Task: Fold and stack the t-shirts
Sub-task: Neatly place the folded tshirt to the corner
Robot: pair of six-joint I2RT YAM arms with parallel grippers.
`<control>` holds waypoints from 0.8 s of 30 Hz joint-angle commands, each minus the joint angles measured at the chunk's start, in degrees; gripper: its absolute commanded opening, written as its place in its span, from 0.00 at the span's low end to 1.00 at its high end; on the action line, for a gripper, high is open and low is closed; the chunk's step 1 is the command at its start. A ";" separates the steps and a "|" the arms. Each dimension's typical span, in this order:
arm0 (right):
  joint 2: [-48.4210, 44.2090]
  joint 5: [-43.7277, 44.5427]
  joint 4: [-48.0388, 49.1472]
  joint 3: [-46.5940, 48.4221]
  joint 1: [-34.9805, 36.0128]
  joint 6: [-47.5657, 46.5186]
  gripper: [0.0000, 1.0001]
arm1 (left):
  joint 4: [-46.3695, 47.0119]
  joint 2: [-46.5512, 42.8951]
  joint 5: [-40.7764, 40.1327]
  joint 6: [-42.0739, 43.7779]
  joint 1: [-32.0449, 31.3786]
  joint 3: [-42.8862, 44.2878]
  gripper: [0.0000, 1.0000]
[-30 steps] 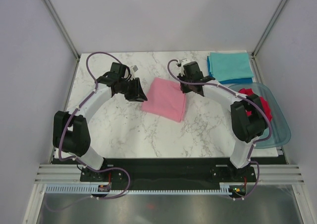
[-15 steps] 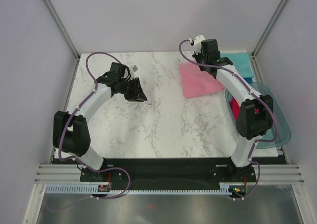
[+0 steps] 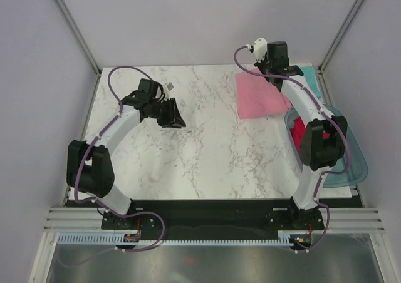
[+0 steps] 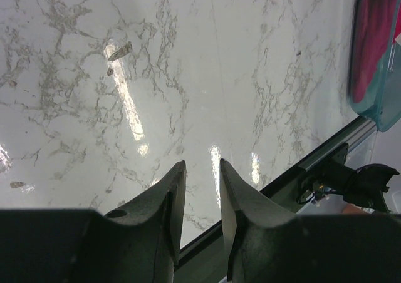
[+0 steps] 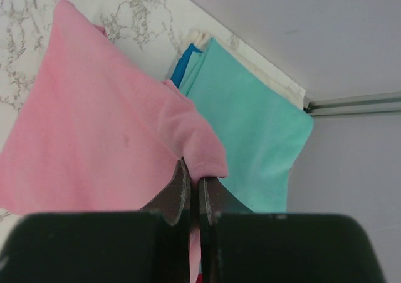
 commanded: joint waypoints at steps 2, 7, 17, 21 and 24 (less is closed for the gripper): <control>-0.33 -1.14 3.55 5.89 -2.65 -4.87 0.00 | 0.99 -1.53 1.68 0.57 0.54 0.26 0.36; 0.63 -2.99 2.68 8.45 -4.32 -6.36 0.00 | 0.99 -1.00 2.56 0.40 0.89 0.61 0.36; 1.60 -3.87 1.62 11.44 -5.99 -8.21 0.00 | 0.99 0.06 3.44 0.13 1.86 0.78 0.36; 1.25 -4.13 1.71 11.88 -7.66 -8.48 0.00 | 1.08 -0.03 3.35 0.13 2.13 0.78 0.36; 1.78 -6.23 1.62 12.84 -8.89 -7.86 0.00 | 1.08 0.32 3.35 0.05 2.48 1.05 0.36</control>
